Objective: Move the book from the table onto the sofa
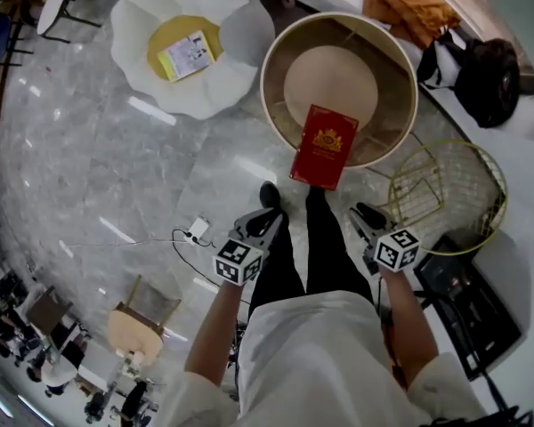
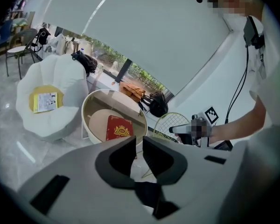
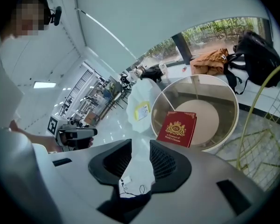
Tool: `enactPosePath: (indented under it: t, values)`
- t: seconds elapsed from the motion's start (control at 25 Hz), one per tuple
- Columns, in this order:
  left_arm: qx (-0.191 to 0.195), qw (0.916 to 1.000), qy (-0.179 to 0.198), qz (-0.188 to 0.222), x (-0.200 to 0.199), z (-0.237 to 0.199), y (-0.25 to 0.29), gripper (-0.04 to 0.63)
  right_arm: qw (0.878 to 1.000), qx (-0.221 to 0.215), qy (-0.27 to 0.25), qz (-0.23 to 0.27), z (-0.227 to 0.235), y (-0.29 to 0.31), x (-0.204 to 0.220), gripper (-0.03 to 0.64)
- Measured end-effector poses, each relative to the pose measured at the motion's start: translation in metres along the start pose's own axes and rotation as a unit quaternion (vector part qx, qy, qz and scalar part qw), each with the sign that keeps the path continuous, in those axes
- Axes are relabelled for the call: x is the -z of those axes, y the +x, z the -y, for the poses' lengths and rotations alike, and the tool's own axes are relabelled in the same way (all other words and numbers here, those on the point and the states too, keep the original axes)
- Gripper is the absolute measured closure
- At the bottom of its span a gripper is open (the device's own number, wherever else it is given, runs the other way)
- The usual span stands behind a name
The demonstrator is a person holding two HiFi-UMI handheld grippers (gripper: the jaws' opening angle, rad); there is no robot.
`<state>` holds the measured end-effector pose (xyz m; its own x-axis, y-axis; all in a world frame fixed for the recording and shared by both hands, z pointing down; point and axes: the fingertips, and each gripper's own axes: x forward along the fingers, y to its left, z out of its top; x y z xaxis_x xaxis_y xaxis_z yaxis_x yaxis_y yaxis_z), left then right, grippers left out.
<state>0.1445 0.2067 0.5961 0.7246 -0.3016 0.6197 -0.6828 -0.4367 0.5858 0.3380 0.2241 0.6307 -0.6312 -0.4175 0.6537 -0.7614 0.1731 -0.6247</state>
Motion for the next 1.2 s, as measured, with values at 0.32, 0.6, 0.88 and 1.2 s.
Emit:
enactPosePath:
  t: [0.32, 0.6, 0.88, 1.2]
  values:
    - [-0.009, 0.9992, -0.03, -0.026, 0.032, -0.042, 0.067, 0.524, 0.998, -0.009, 0.018, -0.054, 0.061, 0.058, 0.034, 0.448]
    - [-0.019, 0.9962, -0.054, -0.065, 0.065, -0.09, 0.127, 0.48, 0.994, -0.013, 0.053, -0.09, 0.111, 0.109, 0.069, 0.415]
    - [-0.029, 0.9931, -0.071, -0.088, 0.087, -0.129, 0.172, 0.448, 0.99, -0.017, 0.07, -0.119, 0.143, 0.145, 0.099, 0.388]
    - [0.009, 0.9858, -0.099, -0.136, 0.116, -0.15, 0.213, 0.34, 0.982, -0.057, 0.123, -0.128, 0.166, 0.178, 0.114, 0.319]
